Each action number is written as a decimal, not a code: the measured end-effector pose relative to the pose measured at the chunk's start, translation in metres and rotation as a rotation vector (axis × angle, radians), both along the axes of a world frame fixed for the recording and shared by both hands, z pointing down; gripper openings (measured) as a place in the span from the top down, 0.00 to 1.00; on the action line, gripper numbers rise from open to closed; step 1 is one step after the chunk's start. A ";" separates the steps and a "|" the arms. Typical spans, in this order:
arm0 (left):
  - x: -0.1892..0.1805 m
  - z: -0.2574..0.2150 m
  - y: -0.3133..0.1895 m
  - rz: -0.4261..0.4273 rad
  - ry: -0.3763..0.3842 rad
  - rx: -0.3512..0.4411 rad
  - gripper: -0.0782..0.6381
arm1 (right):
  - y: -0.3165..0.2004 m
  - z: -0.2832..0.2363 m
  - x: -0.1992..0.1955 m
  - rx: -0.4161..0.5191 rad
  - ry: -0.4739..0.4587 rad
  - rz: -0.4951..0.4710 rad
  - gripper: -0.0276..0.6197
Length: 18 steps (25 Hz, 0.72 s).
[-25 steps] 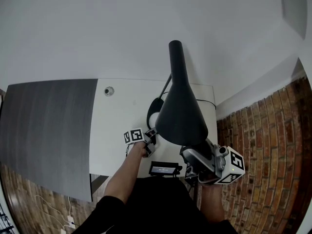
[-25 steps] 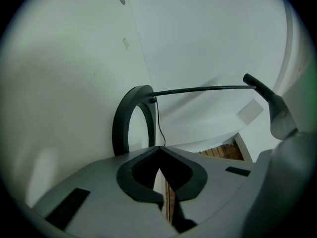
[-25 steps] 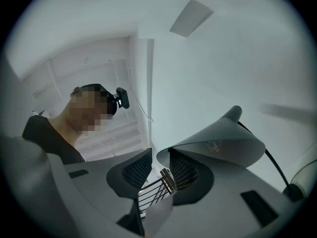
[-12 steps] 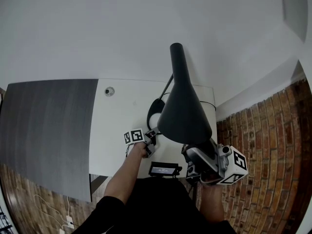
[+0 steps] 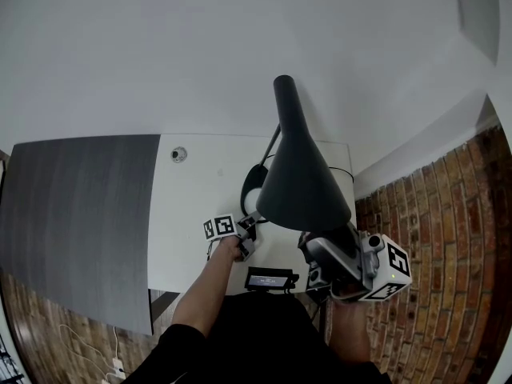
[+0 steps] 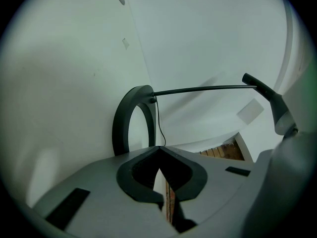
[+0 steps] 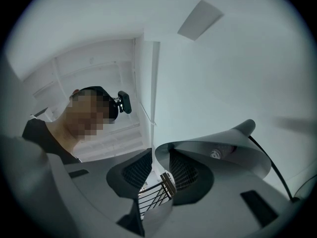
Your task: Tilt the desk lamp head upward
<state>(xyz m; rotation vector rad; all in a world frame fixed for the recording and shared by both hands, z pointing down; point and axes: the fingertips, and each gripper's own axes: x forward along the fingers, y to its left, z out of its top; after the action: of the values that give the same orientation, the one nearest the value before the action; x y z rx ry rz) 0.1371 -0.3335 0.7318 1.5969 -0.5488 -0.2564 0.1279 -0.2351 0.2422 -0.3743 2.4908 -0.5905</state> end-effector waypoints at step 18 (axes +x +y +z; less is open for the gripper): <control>0.000 0.001 0.001 0.013 -0.007 0.000 0.88 | -0.013 -0.025 -0.002 0.012 -0.029 0.007 0.78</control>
<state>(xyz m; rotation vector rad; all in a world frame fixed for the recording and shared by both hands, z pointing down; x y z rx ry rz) 0.1370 -0.3327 0.7333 1.6017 -0.5443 -0.2412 0.1264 -0.2478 0.2174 -0.3664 2.4633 -0.5737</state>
